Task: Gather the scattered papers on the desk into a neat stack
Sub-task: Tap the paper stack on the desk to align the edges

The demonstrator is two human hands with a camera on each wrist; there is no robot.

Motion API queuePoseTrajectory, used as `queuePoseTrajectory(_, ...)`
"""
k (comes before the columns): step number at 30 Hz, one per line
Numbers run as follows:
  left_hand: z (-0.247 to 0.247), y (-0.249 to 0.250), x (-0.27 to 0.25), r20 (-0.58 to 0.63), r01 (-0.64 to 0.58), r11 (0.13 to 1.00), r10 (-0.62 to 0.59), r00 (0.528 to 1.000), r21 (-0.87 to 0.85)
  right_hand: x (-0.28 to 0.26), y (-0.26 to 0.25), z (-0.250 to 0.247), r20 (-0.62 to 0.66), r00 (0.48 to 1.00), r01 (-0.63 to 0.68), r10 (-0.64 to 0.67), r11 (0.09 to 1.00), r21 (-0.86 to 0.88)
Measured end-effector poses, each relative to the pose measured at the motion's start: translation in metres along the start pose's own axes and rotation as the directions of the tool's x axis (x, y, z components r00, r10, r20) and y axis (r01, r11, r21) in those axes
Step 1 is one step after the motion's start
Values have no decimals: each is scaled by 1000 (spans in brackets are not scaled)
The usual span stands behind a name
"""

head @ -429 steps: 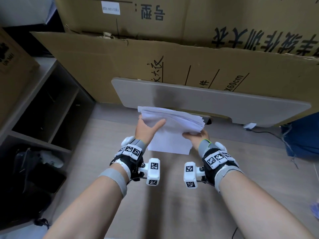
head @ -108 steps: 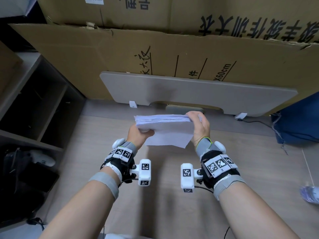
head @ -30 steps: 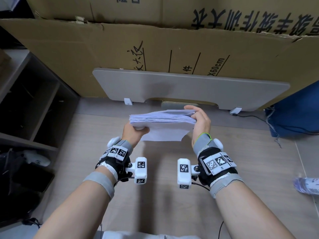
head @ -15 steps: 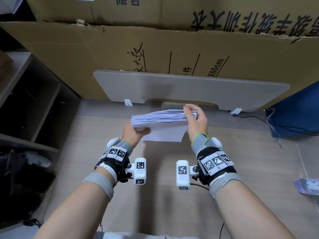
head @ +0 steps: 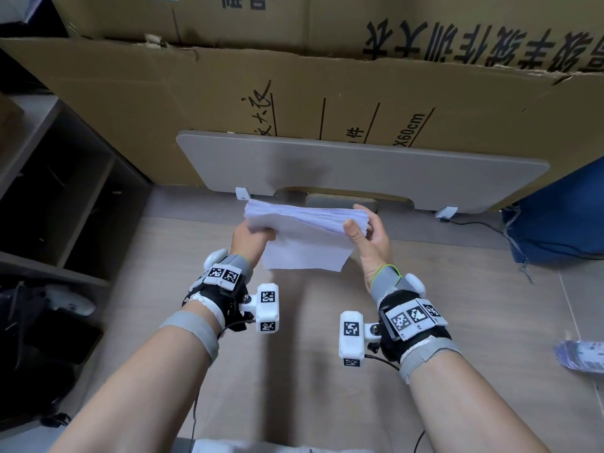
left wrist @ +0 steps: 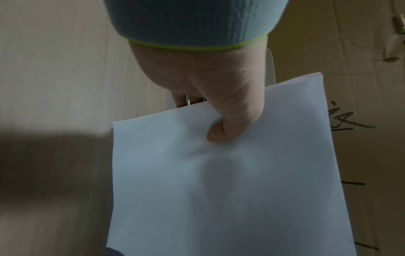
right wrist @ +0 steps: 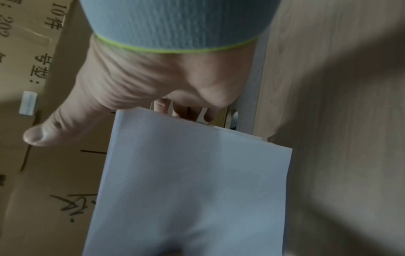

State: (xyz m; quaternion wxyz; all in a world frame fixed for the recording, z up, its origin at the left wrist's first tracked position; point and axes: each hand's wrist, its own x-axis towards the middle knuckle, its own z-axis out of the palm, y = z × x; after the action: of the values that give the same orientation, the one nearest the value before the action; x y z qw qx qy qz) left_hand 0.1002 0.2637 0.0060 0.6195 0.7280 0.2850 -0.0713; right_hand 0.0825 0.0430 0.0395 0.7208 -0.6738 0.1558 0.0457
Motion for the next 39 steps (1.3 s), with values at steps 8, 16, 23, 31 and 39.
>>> queuePoseTrajectory(8, 4, 5, 4, -42, 22, 999, -20, 999, 40, 4, 13, 5, 17, 993, -95, 113, 904, -416)
queuePoseTrajectory(16, -5, -1, -4, 91, -52, 992, 41, 995, 113, 13, 12, 3, 24, 965, -236, 262, 903, -359)
queuePoseTrajectory(23, 8, 8, -10, 76, 23, 997, -29, 997, 72, 9, 11, 14, -105, 957, -291, 272, 896, -334)
queuePoseTrajectory(31, 10, 65, -17, -46, -187, 980, 184, 982, -73, 15, -40, 20, -178, 977, -130, 115, 989, -72)
queuePoseTrajectory(39, 16, 8, -6, -52, 161, 983, -157, 986, 89, 16, 30, 24, -185, 916, -396, 356, 875, -278)
